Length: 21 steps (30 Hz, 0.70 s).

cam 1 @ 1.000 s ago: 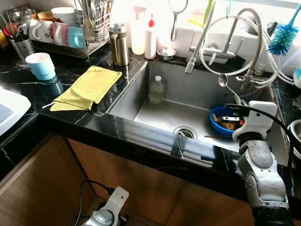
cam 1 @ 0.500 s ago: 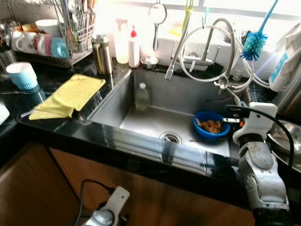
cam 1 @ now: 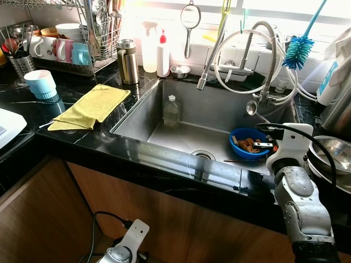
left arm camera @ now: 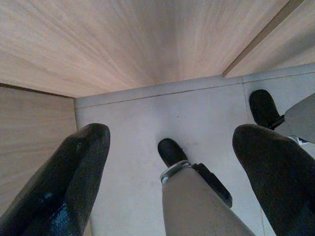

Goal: Kitchen organization

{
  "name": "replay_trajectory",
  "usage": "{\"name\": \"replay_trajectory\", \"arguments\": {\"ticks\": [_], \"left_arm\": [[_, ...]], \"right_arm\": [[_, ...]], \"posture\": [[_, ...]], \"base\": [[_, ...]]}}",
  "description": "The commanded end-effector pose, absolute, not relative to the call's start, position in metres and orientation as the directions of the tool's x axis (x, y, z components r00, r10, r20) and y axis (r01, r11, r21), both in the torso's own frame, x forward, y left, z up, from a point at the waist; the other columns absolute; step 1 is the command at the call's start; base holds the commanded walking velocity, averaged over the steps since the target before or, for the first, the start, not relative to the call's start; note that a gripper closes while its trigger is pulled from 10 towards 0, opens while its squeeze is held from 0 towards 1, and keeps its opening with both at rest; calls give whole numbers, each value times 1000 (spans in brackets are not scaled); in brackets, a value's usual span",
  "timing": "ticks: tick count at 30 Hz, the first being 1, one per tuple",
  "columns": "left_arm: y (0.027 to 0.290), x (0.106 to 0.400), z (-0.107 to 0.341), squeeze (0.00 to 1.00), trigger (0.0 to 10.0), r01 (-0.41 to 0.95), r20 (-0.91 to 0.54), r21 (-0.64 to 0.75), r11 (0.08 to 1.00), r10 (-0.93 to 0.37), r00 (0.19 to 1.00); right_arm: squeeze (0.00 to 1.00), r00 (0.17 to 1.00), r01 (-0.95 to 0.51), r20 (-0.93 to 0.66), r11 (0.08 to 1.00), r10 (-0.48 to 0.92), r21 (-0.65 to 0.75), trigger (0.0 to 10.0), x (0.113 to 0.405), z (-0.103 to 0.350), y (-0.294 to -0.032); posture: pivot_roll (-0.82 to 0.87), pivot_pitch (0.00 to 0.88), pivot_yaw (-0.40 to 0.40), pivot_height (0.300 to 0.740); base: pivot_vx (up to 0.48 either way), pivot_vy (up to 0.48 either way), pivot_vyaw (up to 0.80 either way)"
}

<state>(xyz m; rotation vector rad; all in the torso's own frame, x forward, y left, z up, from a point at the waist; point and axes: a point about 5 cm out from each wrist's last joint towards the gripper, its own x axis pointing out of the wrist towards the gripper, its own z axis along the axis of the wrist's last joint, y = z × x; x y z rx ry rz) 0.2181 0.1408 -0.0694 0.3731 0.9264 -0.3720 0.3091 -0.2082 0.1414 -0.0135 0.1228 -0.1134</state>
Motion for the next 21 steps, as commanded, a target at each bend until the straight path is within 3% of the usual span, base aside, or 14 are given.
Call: {"name": "replay_trajectory", "arguments": {"ticks": [1, 12, 13, 17, 18, 21], "left_arm": [[141, 217, -70, 0, 10000, 475, -828, 160, 866, -144, 542], [142, 218, -70, 0, 10000, 474, -828, 162, 865, -142, 542], [142, 218, -70, 0, 10000, 475, -828, 162, 865, -143, 542], [142, 218, -69, 0, 10000, 476, -829, 162, 864, -143, 541], [142, 218, -69, 0, 10000, 476, -829, 162, 864, -143, 541], [142, 218, -69, 0, 10000, 476, -829, 162, 864, -143, 541]], "right_arm": [[0, 987, 80, -140, 997, -80, -6, 10000, 313, 144, -207], [0, 986, 43, -162, 999, -41, 9, 10000, 315, 145, -203], [75, 985, 50, -168, 999, -48, 10, 10000, 315, 144, -203], [75, 983, 58, -177, 998, -55, 12, 10000, 314, 142, -204], [1000, 980, 64, -187, 998, -61, 14, 10000, 314, 140, -205], [1000, 976, 72, -206, 997, -67, 15, 10000, 314, 137, -205]], "posture": [[16, 11, -35, 736], [19, 10, -36, 736], [19, 10, -36, 736], [19, 10, -36, 736], [23, 10, -37, 736], [21, 9, -35, 736]], "base": [[0, 0, 0], [0, 0, 0], [0, 0, 0], [0, 0, 0], [0, 0, 0], [0, 0, 0]]}}
